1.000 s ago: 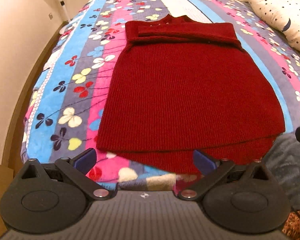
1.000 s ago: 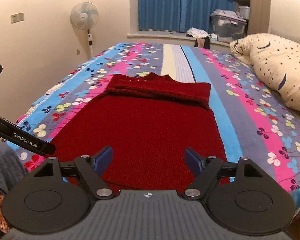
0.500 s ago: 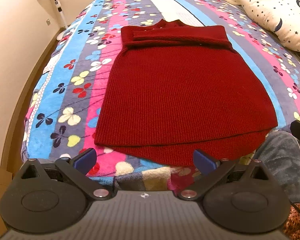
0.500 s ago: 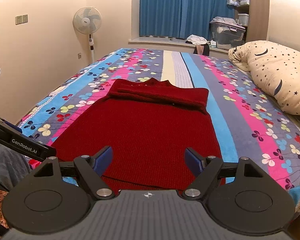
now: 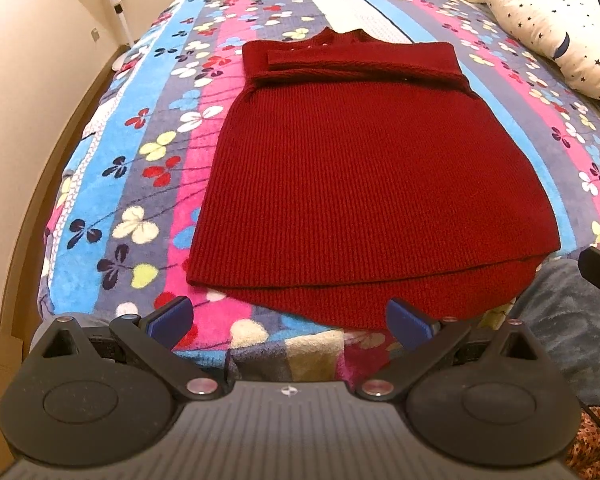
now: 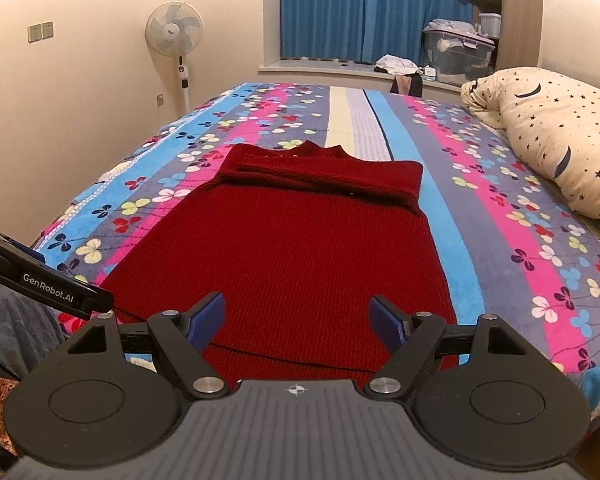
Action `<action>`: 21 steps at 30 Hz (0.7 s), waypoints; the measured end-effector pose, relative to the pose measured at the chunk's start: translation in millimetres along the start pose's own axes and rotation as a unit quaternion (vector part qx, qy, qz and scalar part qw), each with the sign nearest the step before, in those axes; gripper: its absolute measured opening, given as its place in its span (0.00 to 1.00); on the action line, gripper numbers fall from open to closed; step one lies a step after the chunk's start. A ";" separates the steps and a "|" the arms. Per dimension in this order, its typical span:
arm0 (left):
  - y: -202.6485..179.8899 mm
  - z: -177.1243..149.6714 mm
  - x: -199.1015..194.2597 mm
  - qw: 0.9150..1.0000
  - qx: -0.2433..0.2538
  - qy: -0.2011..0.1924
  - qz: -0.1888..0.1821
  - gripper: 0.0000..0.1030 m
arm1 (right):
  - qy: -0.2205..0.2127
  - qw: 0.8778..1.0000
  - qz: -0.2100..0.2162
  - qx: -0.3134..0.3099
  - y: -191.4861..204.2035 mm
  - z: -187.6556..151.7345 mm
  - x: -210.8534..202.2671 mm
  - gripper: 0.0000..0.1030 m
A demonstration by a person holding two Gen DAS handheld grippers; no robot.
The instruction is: Fold small clothes
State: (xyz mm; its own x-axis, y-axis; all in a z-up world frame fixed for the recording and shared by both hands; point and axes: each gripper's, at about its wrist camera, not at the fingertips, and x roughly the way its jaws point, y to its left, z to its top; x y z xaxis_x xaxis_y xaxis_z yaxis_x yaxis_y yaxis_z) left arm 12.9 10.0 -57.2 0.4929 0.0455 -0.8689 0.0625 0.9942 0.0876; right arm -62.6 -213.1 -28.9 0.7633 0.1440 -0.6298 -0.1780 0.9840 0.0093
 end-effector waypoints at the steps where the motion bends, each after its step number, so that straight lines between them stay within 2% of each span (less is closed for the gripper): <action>1: 0.2 0.0 1.3 1.000 0.000 0.002 0.000 1.00 | 0.001 1.000 0.000 0.000 -0.1 -0.3 0.7 0.78; 11: 11.5 6.3 22.2 1.000 -0.013 0.017 -0.013 1.00 | 0.022 1.000 0.003 0.017 -6.2 -1.9 15.5 0.78; 13: 20.0 8.8 30.0 1.000 -0.010 0.006 -0.003 1.00 | 0.032 0.999 0.003 0.031 -13.1 -2.9 22.4 0.78; 17: 37.8 12.9 51.8 0.999 0.015 -0.020 0.047 1.00 | 0.043 0.998 -0.016 0.046 -34.0 -9.4 40.4 0.78; 21: 69.1 23.2 84.8 0.999 -0.005 -0.009 0.043 1.00 | 0.058 0.995 -0.057 0.050 -73.3 -19.3 68.7 0.80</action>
State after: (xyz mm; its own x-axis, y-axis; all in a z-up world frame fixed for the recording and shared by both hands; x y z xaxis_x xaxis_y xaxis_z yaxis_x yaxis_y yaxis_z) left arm 79.2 80.3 -113.6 0.5115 0.1294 -0.8495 0.0112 0.9875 0.1572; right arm -9.2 -277.3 -87.9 0.6978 0.0236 -0.7159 -0.0272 0.9996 0.0063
